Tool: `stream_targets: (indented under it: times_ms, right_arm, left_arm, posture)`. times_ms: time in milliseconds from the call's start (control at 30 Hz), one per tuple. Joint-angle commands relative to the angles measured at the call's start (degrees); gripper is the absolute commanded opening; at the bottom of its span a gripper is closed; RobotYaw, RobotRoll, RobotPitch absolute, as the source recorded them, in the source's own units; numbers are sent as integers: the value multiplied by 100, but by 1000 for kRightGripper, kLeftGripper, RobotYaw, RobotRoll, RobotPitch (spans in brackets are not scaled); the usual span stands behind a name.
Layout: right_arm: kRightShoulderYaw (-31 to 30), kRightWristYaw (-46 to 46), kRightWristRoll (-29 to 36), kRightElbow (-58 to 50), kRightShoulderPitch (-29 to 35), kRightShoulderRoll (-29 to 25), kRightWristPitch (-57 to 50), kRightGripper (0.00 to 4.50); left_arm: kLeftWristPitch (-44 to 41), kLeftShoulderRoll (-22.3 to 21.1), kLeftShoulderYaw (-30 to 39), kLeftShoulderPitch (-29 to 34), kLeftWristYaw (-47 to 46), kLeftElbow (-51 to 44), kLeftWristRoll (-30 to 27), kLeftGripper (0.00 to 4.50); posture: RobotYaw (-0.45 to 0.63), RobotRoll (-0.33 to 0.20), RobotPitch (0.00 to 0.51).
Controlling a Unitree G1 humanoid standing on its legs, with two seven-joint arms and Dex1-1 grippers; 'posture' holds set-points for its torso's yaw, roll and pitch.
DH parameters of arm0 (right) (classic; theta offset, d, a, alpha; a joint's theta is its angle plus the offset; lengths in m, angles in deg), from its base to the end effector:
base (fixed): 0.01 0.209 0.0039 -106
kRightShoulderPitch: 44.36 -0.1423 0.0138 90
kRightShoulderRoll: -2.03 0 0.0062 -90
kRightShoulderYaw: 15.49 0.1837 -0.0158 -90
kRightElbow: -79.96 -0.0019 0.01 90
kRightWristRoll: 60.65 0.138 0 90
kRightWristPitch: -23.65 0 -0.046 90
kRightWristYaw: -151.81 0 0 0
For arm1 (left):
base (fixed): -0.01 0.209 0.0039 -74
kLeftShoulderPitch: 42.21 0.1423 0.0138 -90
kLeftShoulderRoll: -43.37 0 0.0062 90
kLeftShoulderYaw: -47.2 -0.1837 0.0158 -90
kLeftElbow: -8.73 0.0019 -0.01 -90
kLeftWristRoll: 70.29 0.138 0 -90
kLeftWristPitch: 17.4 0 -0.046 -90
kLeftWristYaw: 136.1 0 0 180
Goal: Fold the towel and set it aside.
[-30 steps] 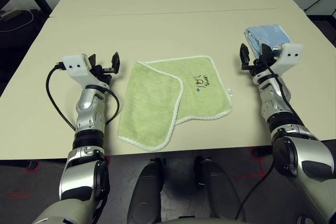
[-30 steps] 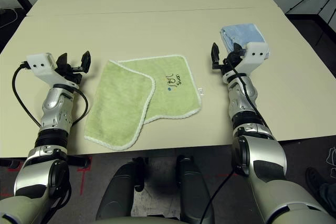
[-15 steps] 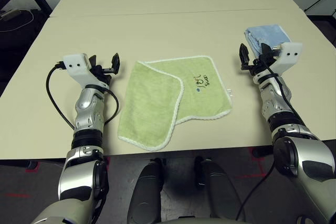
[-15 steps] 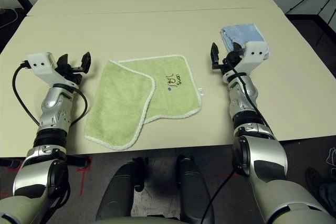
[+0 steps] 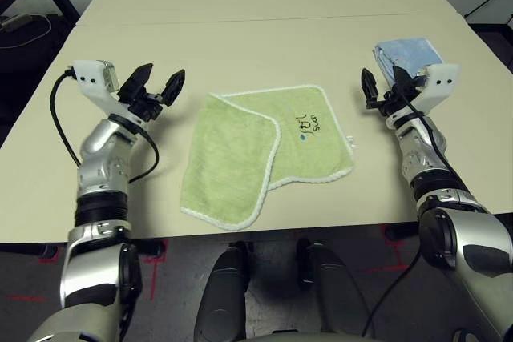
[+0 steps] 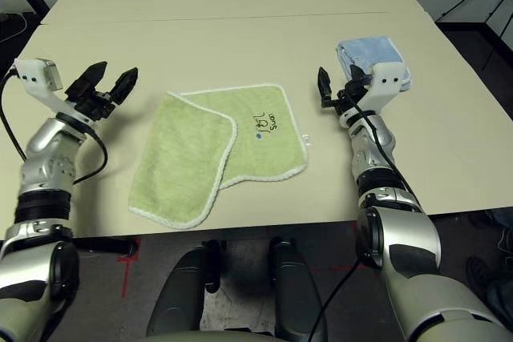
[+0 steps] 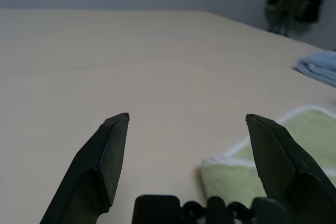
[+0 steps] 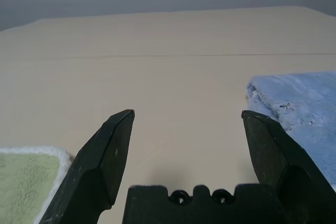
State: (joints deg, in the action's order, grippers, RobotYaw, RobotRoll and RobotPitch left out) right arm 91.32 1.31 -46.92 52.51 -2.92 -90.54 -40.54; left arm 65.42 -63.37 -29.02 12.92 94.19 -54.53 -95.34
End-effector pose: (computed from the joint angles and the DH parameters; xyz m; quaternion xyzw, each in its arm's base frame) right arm 0.3328 -0.2362 0.1140 0.0216 -0.1449 0.1098 0.9831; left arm 0.2953 0.2916 0.1636 0.0143 -0.0833 -0.2992 0.9504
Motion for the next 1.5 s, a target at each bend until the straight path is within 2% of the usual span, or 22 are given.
stream_targets:
  times_ms: [33,267,500,700,933,1500]
  right_arm:
    - [-43,452,49,-82,16,-101,-85,4477]
    - [-124,1174,50,-76,-54,-337,-539,4477]
    - [-420,1642,-168,52,-414,-631,-1321,4477]
    - [-752,1618,-519,454,-1018,-673,-2326,4477]
    - [-1356,1644,-1208,929,-1619,-594,-2705,4477]
    - [-1484,1450,-1748,1328,-2073,-363,-3139,4477]
  left_arm:
    - [-499,-274,-380,220,712,-304,14,4500]
    - [-689,-499,-675,328,1321,-687,79,4500]
    - [-541,-486,-772,556,1309,-1124,214,4500]
    - [-662,-466,-763,733,1206,-1461,163,4500]
    - [-759,-352,-793,899,1026,-1750,147,4500]
    - [-854,-335,-839,1019,909,-2031,121,4500]
  posture:
    - [-6,0,171]
    - [3,0,179]
    - [25,0,183]
    - [46,0,192]
    - [68,0,202]
    - [121,0,210]
